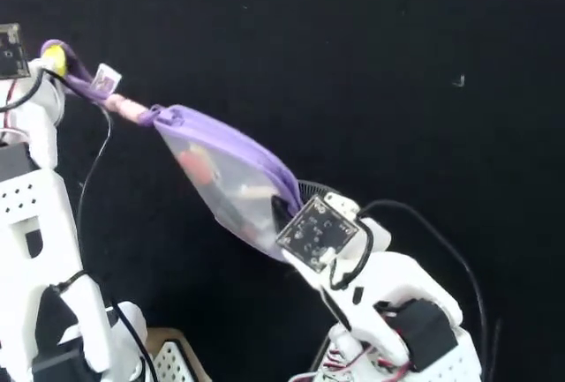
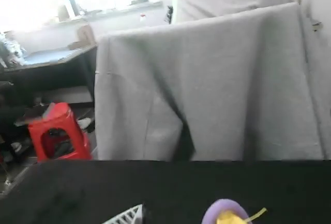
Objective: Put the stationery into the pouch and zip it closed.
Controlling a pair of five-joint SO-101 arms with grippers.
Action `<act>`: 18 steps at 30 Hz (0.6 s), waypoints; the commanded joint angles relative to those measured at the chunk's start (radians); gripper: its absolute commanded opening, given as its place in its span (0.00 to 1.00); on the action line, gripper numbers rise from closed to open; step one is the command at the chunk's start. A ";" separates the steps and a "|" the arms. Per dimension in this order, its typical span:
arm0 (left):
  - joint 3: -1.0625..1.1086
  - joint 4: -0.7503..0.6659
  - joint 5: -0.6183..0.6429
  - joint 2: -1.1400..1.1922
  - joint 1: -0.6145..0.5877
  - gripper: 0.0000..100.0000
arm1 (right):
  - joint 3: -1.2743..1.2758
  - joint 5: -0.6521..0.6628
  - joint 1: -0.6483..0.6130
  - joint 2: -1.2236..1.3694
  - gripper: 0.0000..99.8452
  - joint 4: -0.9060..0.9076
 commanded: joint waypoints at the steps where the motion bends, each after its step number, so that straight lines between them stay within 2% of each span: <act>1: -0.254 0.295 0.005 -0.008 0.077 0.22 | 0.093 0.005 0.015 0.159 0.01 -0.087; 6: -0.475 0.635 0.005 0.003 0.197 0.21 | 0.091 -0.074 0.015 0.383 0.01 -0.235; 9: -0.535 0.789 0.006 0.005 0.236 0.21 | 0.091 -0.084 0.015 0.515 0.01 -0.327; 13: -0.532 0.921 0.054 0.005 0.232 0.21 | 0.087 -0.120 0.017 0.659 0.01 -0.434; 18: -0.492 1.016 0.100 -0.006 0.232 0.21 | 0.030 -0.199 0.017 0.820 0.01 -0.462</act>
